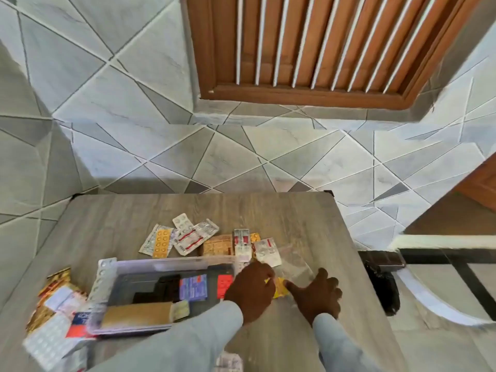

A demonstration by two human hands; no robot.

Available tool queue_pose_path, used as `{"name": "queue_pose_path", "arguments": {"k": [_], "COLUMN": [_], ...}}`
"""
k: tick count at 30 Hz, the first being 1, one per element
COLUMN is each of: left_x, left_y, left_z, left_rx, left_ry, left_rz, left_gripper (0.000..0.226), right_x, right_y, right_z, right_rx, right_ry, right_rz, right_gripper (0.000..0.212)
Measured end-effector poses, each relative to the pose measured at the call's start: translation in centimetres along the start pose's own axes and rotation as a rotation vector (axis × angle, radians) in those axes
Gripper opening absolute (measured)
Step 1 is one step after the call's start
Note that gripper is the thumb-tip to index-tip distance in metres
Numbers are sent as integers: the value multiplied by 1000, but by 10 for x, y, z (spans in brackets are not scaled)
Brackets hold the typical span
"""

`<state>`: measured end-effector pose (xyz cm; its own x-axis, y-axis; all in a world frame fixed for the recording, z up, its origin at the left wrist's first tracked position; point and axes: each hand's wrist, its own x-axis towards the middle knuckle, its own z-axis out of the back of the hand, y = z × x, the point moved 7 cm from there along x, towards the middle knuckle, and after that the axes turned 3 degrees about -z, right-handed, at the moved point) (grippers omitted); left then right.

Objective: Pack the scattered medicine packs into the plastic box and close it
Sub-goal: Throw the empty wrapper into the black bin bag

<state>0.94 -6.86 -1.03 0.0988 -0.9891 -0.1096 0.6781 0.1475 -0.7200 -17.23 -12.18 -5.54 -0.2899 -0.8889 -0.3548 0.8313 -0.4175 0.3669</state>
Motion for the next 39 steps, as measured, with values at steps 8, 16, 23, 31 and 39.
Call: {"name": "queue_pose_path", "arguments": {"k": [8, 16, 23, 31, 39], "left_x": [-13, -23, -28, -44, -61], "left_y": [7, 6, 6, -1, -8], "left_z": [-82, -95, -87, -61, -50], "left_rx": [-37, -225, -453, -679, -718], "left_ry": [197, 242, 155, 41, 32], "left_rz": [307, 330, 365, 402, 479], "left_gripper": [57, 65, 65, 53, 39], "right_x": [20, -10, -27, -24, -43], "right_y": [13, 6, -7, -9, -11], "right_z": [-26, -28, -33, -33, 60], "right_rx": [-132, 248, 750, 791, 624], "right_ry": [162, 273, 368, 439, 220], "right_rz": [176, 72, -172, -97, 200], "right_gripper": [114, 97, 92, 62, 99]}}
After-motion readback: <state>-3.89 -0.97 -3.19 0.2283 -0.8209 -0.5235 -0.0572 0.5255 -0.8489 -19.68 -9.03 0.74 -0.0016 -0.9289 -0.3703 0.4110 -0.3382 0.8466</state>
